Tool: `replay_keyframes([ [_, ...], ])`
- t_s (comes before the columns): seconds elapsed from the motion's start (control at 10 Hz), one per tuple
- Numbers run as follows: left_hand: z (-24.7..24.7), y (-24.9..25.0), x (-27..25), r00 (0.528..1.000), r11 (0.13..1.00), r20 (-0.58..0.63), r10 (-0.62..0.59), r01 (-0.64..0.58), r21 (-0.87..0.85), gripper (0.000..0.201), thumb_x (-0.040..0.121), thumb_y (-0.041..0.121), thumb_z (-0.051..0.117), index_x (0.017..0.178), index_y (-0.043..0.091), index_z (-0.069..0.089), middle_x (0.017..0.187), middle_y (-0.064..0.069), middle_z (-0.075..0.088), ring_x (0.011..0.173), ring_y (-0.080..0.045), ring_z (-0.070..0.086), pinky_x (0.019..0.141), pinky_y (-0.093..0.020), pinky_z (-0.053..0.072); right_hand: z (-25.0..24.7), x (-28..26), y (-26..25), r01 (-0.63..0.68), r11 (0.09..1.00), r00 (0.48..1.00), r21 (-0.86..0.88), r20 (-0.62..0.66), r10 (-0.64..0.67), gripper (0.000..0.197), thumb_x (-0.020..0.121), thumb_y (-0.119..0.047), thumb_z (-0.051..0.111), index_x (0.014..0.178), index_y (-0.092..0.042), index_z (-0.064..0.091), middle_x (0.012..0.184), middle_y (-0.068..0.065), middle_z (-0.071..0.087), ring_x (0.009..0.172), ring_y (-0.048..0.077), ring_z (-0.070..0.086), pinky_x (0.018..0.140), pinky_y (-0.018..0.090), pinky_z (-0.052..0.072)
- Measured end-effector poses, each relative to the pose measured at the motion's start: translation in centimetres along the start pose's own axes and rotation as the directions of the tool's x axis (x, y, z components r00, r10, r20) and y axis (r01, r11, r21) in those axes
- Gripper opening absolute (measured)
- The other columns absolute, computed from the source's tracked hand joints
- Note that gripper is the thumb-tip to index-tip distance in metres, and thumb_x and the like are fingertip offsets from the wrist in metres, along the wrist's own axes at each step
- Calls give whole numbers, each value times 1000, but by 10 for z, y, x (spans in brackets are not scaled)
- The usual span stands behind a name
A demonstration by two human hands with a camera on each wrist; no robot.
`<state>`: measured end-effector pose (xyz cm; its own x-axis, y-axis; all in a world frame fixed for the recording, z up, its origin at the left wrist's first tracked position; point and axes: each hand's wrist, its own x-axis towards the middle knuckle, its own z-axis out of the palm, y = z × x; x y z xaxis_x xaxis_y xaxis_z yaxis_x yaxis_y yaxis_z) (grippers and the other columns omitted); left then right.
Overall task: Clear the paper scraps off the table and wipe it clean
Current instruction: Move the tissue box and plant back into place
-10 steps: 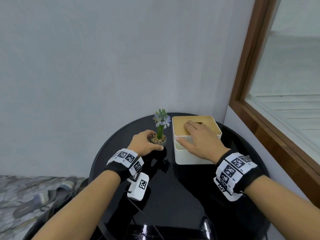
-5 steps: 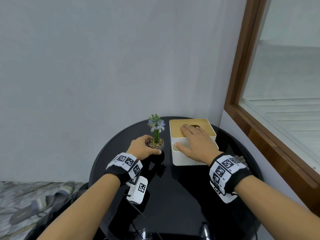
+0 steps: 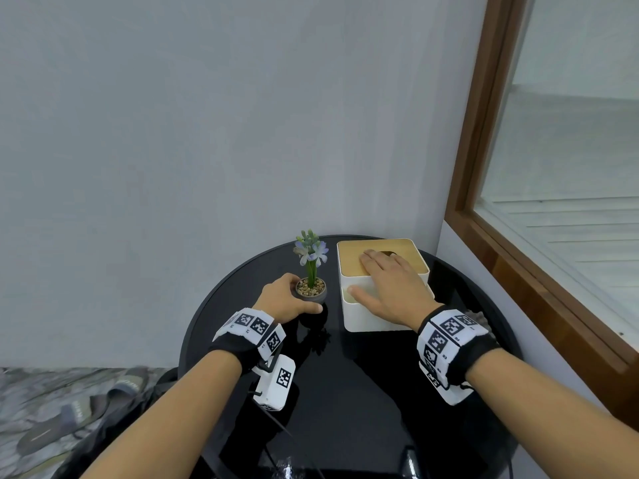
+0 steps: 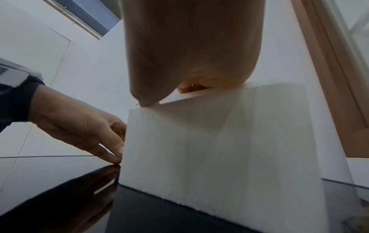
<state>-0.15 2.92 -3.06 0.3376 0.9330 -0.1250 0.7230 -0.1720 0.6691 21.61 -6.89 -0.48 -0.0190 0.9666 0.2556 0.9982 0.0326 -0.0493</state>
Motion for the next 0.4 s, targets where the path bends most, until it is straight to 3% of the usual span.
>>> replay_keyframes([
  [0.2,-3,1,-10,1000,1000,-17,1,-1,-10,103,66,47,85,148,15,31,145,-4,47,128,-22,50,100,-31,41,-14,-14,0,-18,999,1000,42,-23,19,66,92,-56,39,144,-17,36,155,1,33,141,18,29,118,36,14],
  [0.4,-7,0,-30,996,998,-76,56,-57,-5,101,72,46,81,150,13,27,151,-7,41,132,-24,48,105,-41,43,-28,-41,6,-64,993,995,102,-66,71,63,92,-55,42,142,-18,41,153,1,37,139,19,35,116,35,26],
])
